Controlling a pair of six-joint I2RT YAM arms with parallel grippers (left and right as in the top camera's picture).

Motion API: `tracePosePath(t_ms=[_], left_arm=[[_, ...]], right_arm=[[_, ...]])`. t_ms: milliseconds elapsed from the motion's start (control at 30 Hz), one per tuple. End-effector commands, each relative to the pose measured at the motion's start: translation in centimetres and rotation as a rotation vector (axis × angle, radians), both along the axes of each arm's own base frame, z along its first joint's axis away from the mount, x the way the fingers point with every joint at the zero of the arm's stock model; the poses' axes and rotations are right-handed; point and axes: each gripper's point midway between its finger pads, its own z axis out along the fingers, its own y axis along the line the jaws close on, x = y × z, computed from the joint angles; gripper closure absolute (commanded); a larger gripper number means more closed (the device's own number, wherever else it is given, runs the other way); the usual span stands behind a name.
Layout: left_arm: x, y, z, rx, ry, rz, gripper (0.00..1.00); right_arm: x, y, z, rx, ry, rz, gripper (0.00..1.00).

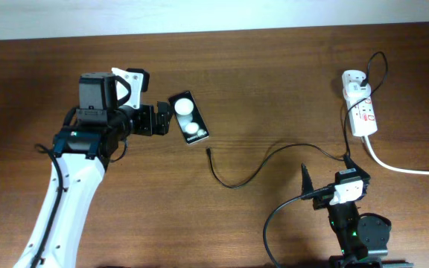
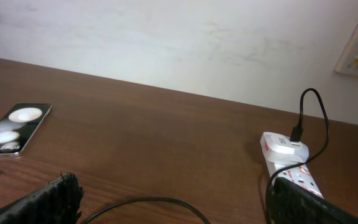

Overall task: Plug charger to phone and switch on socket
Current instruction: 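Move the left gripper forward toward the black phone, then lower the open left gripper over the phone's top end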

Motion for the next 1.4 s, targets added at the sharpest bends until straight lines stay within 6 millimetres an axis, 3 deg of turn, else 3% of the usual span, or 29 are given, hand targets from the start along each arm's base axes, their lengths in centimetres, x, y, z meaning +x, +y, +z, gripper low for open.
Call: tracePosePath(t_ms=[0,133,433,600,800,900,1100,1233,1367], left_arm=[[0.8,0.2,0.2,0.013,-0.001,0.025,0.01],[1.3,0.2,-0.2,0.017,0.01,0.027,0.01],[2.4,1.0,2.3,0.053,-0.009,0.062,0.01],[3.8,0.7,-0.1,0.071,0.125,0.057,0.01],[4.2,-0.8,-3.7,0.141,0.245,0.062,0.01],[4.3,-1.4,-4.4,0.167,0.257,0.082,0.01],[5.1,-1.6,-3.6,0.186,0.288,0.079,0.01],[5.3,-1.8,-6.0,0.229,0.426,0.055,0.01],[5.3,-2.2,-6.1,0.22,0.425,0.045,0.01]], right_arm=[[0.0,0.1,-0.3,0.011,0.007,0.001,0.01],[0.0,0.1,-0.3,0.011,0.007,0.001,0.01],[0.0,0.1,-0.3,0.011,0.007,0.001,0.01],[0.0,0.1,-0.3,0.011,0.007,0.001,0.01],[0.0,0.1,-0.3,0.011,0.007,0.001,0.01],[0.0,0.1,-0.3,0.011,0.007,0.001,0.01],[0.0,0.1,-0.3,0.011,0.007,0.001,0.01],[0.0,0.1,-0.3,0.011,0.007,0.001,0.01],[0.0,0.1,-0.3,0.011,0.007,0.001,0.01]])
